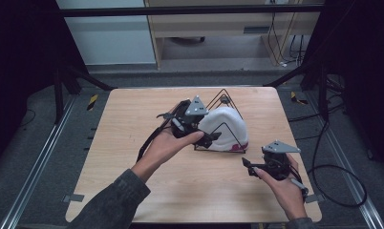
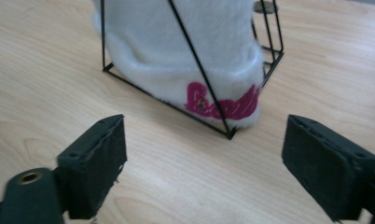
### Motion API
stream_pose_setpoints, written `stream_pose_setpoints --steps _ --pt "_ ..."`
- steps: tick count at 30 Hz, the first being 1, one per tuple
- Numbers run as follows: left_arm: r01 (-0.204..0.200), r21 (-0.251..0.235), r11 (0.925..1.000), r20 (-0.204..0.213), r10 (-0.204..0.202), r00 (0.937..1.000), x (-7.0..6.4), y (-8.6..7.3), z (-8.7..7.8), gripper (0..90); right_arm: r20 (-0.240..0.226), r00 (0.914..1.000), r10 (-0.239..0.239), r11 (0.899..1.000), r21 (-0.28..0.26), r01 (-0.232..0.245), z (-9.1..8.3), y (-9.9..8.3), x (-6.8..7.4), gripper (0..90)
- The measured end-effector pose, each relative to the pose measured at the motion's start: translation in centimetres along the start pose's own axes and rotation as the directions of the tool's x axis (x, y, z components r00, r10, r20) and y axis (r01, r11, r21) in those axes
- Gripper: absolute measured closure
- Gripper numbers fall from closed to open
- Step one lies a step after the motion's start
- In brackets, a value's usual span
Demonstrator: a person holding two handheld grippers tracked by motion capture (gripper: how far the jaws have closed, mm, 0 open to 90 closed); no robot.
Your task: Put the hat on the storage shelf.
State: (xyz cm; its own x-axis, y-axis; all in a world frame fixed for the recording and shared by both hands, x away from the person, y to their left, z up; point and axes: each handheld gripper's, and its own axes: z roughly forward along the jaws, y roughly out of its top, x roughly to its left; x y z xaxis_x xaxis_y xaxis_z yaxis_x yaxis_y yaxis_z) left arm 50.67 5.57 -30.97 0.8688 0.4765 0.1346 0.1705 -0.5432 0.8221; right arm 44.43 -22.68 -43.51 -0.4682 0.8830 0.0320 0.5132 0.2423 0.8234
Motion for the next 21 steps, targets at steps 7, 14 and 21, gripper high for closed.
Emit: stream_pose_setpoints --steps 7,14,21 --pt "-0.01 0.011 0.9999 -0.035 0.01 0.9993 0.1 -1.9 -1.4 4.3 -0.03 0.9986 -0.044 0.999 -0.011 0.043 -0.3 -0.8 1.9 9.7" --pt "0.024 0.036 0.999 -0.069 -0.022 0.9974 1.5 -4.2 -2.6 4.4 -0.09 0.9881 -0.125 0.991 0.026 0.128 0.3 -1.1 4.9 13.8" --pt "0.048 0.048 0.9977 -0.083 -0.044 0.9956 2.2 -5.6 -3.2 4.5 -0.141 0.9779 -0.154 0.986 0.034 0.161 1.8 -1.1 6.5 14.7"
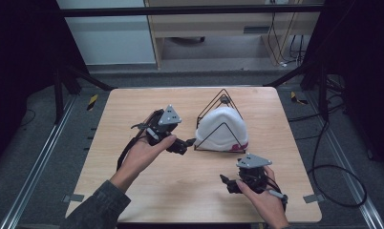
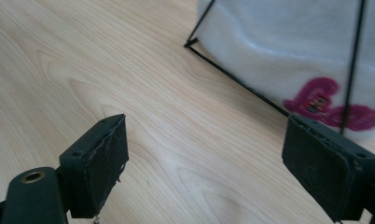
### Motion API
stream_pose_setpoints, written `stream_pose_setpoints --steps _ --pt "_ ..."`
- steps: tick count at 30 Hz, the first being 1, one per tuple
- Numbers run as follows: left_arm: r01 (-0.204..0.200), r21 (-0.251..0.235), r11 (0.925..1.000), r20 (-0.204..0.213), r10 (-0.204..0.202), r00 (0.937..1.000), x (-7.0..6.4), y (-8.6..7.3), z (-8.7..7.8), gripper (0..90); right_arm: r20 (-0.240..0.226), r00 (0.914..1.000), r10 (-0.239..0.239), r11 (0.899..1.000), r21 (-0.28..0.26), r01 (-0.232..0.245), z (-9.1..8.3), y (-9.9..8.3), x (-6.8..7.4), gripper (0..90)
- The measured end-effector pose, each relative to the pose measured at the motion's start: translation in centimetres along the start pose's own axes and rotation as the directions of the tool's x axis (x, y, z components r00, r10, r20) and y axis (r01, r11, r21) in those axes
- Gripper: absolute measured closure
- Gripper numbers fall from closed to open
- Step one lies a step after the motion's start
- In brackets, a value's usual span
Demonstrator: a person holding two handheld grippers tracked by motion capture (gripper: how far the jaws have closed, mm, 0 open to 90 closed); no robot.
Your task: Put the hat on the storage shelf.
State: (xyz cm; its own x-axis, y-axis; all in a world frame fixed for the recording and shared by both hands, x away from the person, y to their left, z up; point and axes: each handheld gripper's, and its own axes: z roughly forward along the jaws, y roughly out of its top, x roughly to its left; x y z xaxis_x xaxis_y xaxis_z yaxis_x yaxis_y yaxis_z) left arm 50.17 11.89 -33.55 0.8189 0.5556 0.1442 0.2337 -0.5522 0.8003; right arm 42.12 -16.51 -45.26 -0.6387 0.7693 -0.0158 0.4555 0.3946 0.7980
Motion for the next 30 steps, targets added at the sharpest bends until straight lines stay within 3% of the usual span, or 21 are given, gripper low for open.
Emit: stream_pose_setpoints --steps 11,18,30 --pt "0.063 0.02 0.9978 -0.036 -0.062 0.9974 1.7 -3.5 -0.9 4.6 -0.082 0.9955 -0.047 0.999 0.017 0.049 3.4 1.5 1.8 14.8" --pt "0.094 0.027 0.9953 -0.053 -0.092 0.9944 2.5 -5.3 -1.5 4.6 -0.098 0.9941 -0.046 0.998 0.026 0.049 4.6 2.1 2.1 14.7" --pt "0.152 0.078 0.9854 -0.089 -0.145 0.9854 3.9 -10.7 -2.9 4.5 -0.096 0.9945 -0.044 0.998 0.043 0.048 5.7 2.0 2.5 14.3"
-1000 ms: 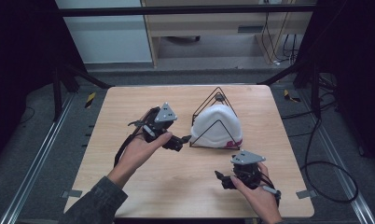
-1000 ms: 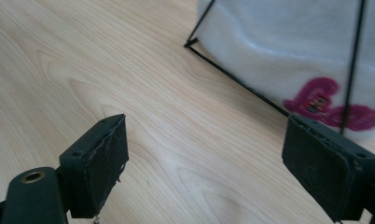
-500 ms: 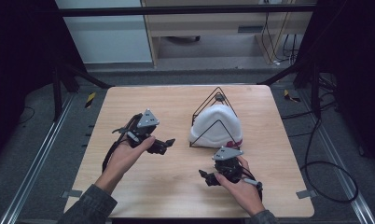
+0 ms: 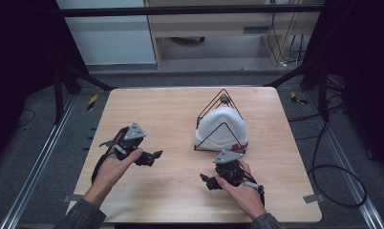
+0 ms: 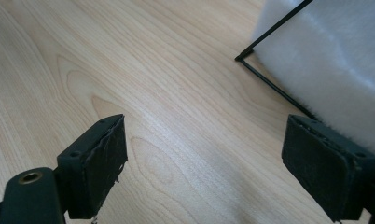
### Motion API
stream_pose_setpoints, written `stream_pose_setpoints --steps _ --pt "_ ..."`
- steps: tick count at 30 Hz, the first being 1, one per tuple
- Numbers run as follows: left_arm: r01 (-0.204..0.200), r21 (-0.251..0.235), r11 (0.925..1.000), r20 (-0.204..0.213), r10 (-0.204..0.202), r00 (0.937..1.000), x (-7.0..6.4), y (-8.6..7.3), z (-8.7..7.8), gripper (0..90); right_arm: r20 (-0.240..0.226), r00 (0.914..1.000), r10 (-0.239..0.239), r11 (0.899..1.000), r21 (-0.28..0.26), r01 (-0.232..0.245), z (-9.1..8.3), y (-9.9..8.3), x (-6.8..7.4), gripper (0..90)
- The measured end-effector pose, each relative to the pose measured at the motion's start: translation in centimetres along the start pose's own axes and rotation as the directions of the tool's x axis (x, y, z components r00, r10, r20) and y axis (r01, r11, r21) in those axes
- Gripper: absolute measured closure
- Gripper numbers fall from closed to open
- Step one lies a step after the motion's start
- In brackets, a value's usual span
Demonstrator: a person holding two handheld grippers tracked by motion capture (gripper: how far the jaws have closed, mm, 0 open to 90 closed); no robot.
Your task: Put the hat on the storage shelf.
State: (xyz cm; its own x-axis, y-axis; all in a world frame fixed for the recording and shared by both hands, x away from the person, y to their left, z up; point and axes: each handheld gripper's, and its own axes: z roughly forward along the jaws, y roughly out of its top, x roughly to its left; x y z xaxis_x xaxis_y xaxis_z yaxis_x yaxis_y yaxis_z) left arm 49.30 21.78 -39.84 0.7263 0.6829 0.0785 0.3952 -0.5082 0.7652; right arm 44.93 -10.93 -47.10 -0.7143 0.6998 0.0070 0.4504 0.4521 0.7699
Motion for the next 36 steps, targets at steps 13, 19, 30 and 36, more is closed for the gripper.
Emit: stream_pose_setpoints --steps 13,19,30,36 --pt "0.12 0.048 0.9916 -0.039 -0.118 0.9923 2.8 -6.5 -0.3 4.6 -0.006 1.0 0.004 1.0 0.027 -0.004 1.4 -0.6 0.5 14.2" --pt "0.147 0.066 0.9869 -0.06 -0.143 0.9878 3.5 -8.8 -0.1 4.6 -0.002 0.9998 0.019 0.999 0.038 -0.019 1.8 -0.9 0.4 14.1" --pt "0.223 0.053 0.9734 -0.102 -0.217 0.9709 4.1 -12.2 0.5 5.2 0.022 0.9976 0.066 0.997 0.034 -0.067 3.0 -1.5 -0.2 13.4" --pt "0.248 0.055 0.9672 -0.12 -0.24 0.9633 4.4 -13.5 1.2 4.6 0.049 0.9954 0.083 0.996 0.034 -0.084 3.7 -2.0 -0.1 12.6"
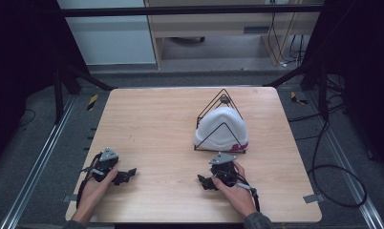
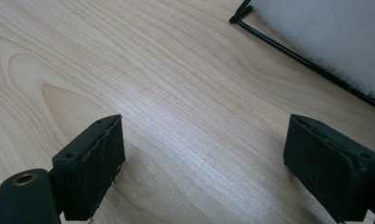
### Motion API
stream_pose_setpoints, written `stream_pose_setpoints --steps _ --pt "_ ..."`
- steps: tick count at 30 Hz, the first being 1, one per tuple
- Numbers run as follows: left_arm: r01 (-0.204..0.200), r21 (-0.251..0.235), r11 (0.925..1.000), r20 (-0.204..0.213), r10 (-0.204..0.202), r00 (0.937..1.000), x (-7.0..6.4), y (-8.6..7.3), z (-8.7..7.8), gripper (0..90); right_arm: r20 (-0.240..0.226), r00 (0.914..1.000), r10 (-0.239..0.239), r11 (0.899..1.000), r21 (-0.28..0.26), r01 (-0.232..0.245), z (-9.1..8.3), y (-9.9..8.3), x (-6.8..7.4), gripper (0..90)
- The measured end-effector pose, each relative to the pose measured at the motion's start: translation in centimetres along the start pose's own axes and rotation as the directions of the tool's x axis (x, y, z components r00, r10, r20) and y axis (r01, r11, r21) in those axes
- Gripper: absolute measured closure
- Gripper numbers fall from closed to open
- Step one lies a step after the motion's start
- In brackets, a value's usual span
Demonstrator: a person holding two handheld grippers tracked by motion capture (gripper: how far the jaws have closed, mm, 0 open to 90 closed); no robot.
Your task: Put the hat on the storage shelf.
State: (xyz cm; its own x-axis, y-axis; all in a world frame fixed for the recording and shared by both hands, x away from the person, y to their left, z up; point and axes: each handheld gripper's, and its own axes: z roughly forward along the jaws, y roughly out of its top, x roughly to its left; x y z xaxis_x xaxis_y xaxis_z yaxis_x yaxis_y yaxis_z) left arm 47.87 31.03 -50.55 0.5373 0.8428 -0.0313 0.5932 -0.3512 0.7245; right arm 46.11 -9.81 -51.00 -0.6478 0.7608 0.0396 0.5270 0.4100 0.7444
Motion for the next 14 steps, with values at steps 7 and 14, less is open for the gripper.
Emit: stream_pose_setpoints --steps 7,14 --pt "-0.041 0.011 0.9991 -0.039 0.041 0.9984 -0.16 0.01 0.39 1.8 0.033 0.9989 -0.033 0.999 0.006 0.033 0.28 0.02 0.57 11.4" --pt "-0.04 0.013 0.9991 -0.041 0.041 0.9983 -0.16 0.02 0.44 0.7 0.035 0.9988 -0.033 0.999 0.006 0.033 0.32 0.02 0.59 11.2"
